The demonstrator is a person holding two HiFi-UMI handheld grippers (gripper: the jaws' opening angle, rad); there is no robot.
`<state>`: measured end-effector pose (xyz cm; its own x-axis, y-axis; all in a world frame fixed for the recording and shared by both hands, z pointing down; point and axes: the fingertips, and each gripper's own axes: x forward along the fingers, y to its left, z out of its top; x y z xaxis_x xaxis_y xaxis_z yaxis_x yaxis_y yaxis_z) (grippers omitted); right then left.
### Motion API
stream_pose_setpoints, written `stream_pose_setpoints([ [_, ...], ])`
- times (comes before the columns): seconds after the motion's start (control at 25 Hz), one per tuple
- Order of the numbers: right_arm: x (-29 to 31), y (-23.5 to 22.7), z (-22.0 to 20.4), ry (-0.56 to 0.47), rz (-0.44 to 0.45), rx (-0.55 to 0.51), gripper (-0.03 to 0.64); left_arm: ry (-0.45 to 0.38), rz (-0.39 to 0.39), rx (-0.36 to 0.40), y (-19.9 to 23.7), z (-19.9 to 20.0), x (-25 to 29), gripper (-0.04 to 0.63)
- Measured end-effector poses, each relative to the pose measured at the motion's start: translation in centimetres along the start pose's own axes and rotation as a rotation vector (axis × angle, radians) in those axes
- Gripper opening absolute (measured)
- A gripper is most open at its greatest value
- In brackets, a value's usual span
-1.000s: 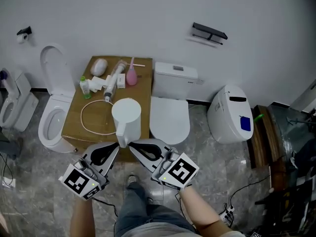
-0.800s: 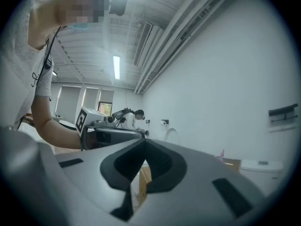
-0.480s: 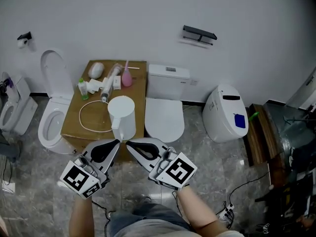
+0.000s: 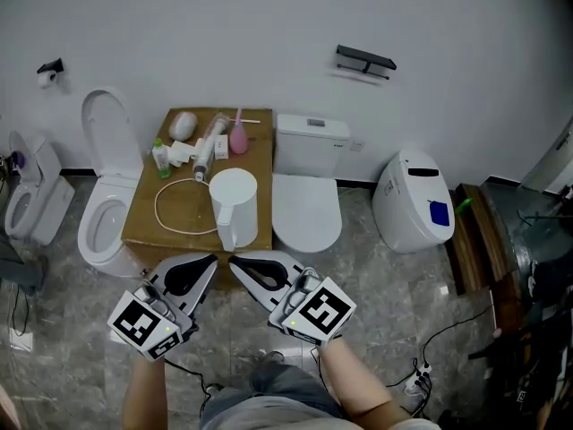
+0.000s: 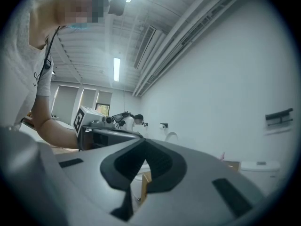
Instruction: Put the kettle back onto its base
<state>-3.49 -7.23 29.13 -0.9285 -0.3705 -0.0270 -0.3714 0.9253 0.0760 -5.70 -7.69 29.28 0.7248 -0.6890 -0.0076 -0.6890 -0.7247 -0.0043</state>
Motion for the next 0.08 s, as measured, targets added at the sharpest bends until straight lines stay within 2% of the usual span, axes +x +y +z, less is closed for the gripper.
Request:
stream_pose_setpoints([
  [0.08,0.5,0.44,0.13,0.006,-0.005,-0.001,0.008,-0.002,0.004,-0.006,0.37,0.17,-0.75,0.009],
])
